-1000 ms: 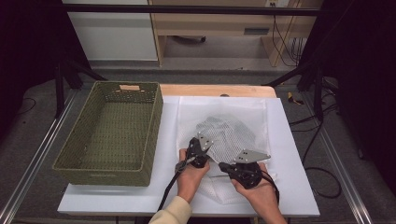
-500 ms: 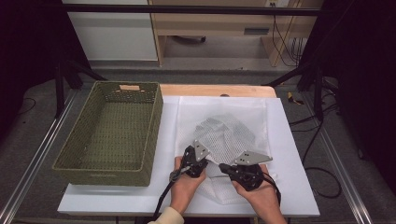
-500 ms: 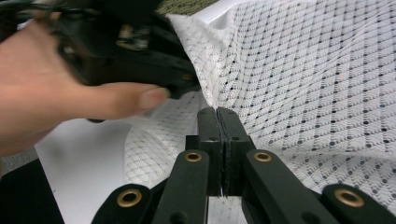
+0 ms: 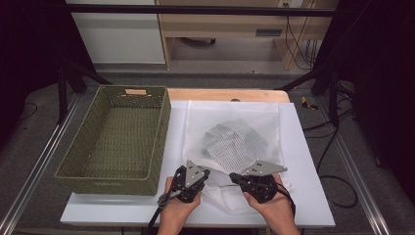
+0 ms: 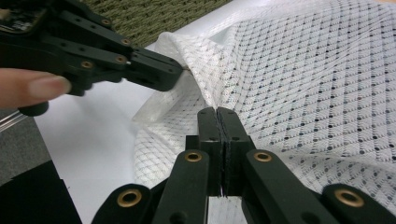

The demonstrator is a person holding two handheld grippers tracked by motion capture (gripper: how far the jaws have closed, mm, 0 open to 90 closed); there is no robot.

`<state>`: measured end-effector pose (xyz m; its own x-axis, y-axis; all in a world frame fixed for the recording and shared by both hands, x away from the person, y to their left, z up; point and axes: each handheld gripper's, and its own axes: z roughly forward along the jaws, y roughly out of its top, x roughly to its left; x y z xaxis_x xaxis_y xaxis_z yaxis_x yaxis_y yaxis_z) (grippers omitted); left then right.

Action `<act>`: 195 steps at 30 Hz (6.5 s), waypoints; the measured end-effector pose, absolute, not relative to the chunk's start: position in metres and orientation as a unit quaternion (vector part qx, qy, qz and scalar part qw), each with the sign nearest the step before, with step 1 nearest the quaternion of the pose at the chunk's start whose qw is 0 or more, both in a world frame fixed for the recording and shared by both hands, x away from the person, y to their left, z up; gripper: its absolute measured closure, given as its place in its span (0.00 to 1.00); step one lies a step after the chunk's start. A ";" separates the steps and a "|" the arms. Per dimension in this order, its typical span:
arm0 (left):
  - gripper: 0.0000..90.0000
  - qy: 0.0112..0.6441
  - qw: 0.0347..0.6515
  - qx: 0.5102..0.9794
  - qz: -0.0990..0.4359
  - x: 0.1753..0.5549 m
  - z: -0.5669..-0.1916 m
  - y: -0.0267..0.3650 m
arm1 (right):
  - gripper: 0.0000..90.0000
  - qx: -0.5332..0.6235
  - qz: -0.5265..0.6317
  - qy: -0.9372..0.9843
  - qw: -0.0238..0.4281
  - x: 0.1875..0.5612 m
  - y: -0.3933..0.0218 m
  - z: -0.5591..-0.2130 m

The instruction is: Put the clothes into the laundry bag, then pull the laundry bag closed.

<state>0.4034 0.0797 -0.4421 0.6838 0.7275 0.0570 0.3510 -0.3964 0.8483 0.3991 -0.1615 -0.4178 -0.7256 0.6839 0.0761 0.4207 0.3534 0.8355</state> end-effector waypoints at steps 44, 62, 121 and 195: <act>0.99 0.356 0.373 0.824 0.233 0.361 -0.459 0.132 | 1.00 0.348 0.426 0.826 0.126 0.402 -0.162 -0.433; 0.99 0.335 0.352 0.849 0.206 0.333 -0.463 0.144 | 1.00 0.340 0.427 0.829 0.124 0.393 -0.157 -0.423; 0.39 0.344 0.411 0.813 0.228 0.333 -0.460 0.149 | 0.49 0.322 0.411 0.846 0.109 0.391 -0.158 -0.449; 0.51 0.427 0.390 0.785 0.223 0.357 -0.485 0.145 | 0.37 0.292 0.428 0.829 0.208 0.392 -0.113 -0.430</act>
